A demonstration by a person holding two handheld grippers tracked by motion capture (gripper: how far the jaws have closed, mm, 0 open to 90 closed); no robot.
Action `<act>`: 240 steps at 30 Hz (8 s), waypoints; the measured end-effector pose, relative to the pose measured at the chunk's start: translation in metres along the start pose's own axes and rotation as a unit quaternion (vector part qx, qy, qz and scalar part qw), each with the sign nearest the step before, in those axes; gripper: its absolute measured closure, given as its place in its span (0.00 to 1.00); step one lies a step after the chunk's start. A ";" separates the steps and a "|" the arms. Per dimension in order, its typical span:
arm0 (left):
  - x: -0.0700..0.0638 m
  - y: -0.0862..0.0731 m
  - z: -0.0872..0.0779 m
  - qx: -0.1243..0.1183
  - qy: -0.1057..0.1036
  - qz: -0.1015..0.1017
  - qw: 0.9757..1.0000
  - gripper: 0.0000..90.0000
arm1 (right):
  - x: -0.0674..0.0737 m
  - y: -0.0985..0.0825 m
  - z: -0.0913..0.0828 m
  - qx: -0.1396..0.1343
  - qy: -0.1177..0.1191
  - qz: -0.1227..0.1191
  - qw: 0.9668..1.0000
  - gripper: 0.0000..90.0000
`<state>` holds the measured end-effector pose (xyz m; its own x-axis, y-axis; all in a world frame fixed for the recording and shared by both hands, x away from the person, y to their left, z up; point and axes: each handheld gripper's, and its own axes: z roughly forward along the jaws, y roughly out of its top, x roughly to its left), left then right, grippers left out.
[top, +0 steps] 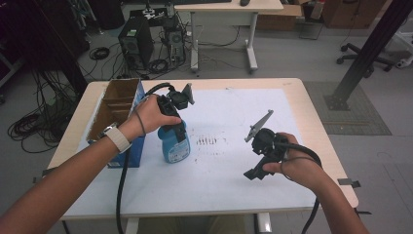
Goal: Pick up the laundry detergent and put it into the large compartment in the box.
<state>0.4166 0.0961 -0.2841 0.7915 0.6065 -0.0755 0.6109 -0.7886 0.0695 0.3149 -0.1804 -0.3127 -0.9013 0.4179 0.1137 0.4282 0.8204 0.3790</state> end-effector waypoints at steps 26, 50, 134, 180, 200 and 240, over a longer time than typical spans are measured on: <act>0.001 -0.002 0.004 -0.003 -0.002 0.006 1.000 0.38 | 0.000 -0.001 0.001 0.001 0.002 0.002 1.000 0.12; 0.001 -0.002 0.000 -0.011 0.000 -0.001 1.000 0.40 | 0.000 0.001 0.002 0.002 0.002 0.001 1.000 0.12; -0.015 -0.016 -0.154 -0.045 0.011 -0.143 0.989 0.41 | 0.006 0.003 -0.002 -0.008 0.001 -0.017 1.000 0.12; 0.013 -0.045 -0.225 -0.075 0.035 -0.250 0.965 0.41 | 0.003 0.012 0.000 -0.011 0.003 -0.029 1.000 0.12; 0.038 -0.065 -0.237 -0.080 0.041 -0.313 0.945 0.41 | 0.004 0.014 0.002 -0.010 0.005 -0.031 0.999 0.12; 0.076 -0.097 -0.223 -0.069 0.052 -0.402 0.912 0.41 | 0.002 0.015 0.005 -0.010 0.008 -0.031 0.999 0.12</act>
<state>0.4213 0.2418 -0.0746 0.0805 0.9948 -0.0628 0.9851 -0.0698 0.1574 0.3199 -0.1656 -0.3114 -0.9271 0.3600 0.1040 0.3701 0.8362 0.4046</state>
